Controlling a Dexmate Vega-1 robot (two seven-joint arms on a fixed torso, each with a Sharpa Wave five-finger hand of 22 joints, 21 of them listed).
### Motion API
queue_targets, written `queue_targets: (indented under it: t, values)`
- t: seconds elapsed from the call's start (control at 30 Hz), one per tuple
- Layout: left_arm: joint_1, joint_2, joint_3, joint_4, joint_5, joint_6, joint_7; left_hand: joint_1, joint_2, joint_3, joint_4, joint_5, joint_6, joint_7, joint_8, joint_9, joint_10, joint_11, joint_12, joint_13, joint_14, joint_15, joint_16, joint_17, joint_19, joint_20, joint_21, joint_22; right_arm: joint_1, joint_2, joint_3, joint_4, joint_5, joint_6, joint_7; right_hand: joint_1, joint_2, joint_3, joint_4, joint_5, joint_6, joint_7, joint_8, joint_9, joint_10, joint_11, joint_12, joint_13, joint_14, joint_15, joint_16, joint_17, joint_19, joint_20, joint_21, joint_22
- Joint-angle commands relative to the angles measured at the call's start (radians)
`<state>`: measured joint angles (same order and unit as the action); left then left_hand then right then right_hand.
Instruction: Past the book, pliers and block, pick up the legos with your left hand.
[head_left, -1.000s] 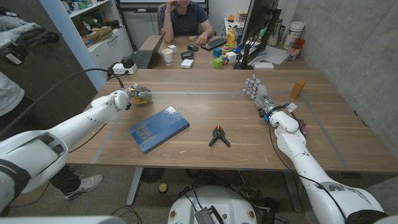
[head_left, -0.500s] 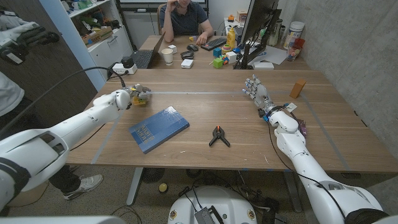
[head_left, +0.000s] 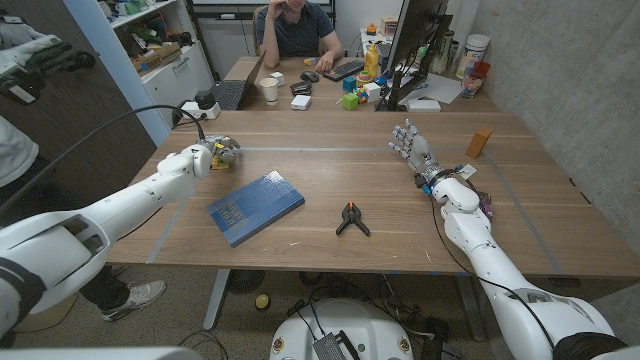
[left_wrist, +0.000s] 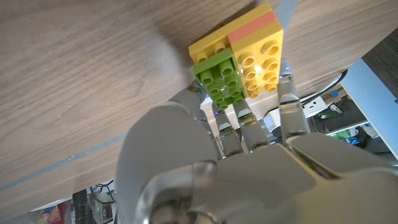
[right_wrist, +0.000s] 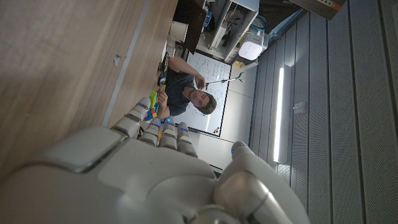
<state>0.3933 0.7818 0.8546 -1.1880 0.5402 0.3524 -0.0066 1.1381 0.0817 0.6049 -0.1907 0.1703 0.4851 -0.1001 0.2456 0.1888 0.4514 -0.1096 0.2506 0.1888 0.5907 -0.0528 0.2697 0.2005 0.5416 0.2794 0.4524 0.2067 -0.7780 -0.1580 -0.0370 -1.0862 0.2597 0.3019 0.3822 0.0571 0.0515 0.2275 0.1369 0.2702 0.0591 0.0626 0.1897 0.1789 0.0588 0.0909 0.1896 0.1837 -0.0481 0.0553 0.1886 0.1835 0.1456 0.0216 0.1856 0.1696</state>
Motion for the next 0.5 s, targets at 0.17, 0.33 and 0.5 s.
queue_targets:
  t: [0.17, 0.33, 0.5]
  values:
    - [0.039, 0.008, -0.014, -0.073, 0.076, 0.081, 0.078, 0.099, 0.033, -0.008, 0.009, 0.003, 0.127, 0.031, 0.027, 0.005, 0.088, -0.01, 0.016, 0.002, 0.08, -0.17, 0.011, 0.0, 0.374, -0.385, 0.054, 0.014, -0.01, -0.003, 0.004, -0.014, 0.001, 0.001, -0.001, -0.009, 0.004, -0.004, 0.0, 0.008, 0.008, 0.002, 0.007, 0.004, 0.006, 0.002, 0.007, 0.005, 0.004, 0.004, 0.006, 0.005, 0.011, 0.0, 0.01, 0.002]
    - [0.049, 0.014, -0.028, -0.092, 0.077, 0.092, 0.084, 0.104, 0.035, -0.008, 0.014, 0.002, 0.162, 0.039, 0.034, 0.005, 0.09, -0.007, 0.011, 0.002, 0.085, -0.17, 0.006, 0.0, 0.37, -0.386, 0.062, 0.016, -0.01, -0.002, 0.002, -0.015, 0.001, 0.001, -0.001, -0.009, 0.004, -0.005, 0.001, 0.009, 0.008, 0.003, 0.007, 0.004, 0.006, 0.002, 0.007, 0.005, 0.004, 0.003, 0.006, 0.005, 0.011, 0.0, 0.01, 0.002]
    - [0.062, 0.02, -0.045, -0.115, 0.076, 0.11, 0.095, 0.105, 0.036, -0.01, 0.019, 0.001, 0.188, 0.044, 0.036, 0.006, 0.113, -0.003, 0.013, 0.002, 0.104, -0.172, 0.005, -0.001, 0.381, -0.392, 0.078, 0.018, -0.011, -0.002, 0.001, -0.015, 0.0, 0.003, -0.003, -0.009, 0.004, -0.006, 0.0, 0.01, 0.008, 0.003, 0.007, 0.004, 0.006, 0.002, 0.007, 0.005, 0.004, 0.003, 0.006, 0.005, 0.011, -0.001, 0.01, 0.002]
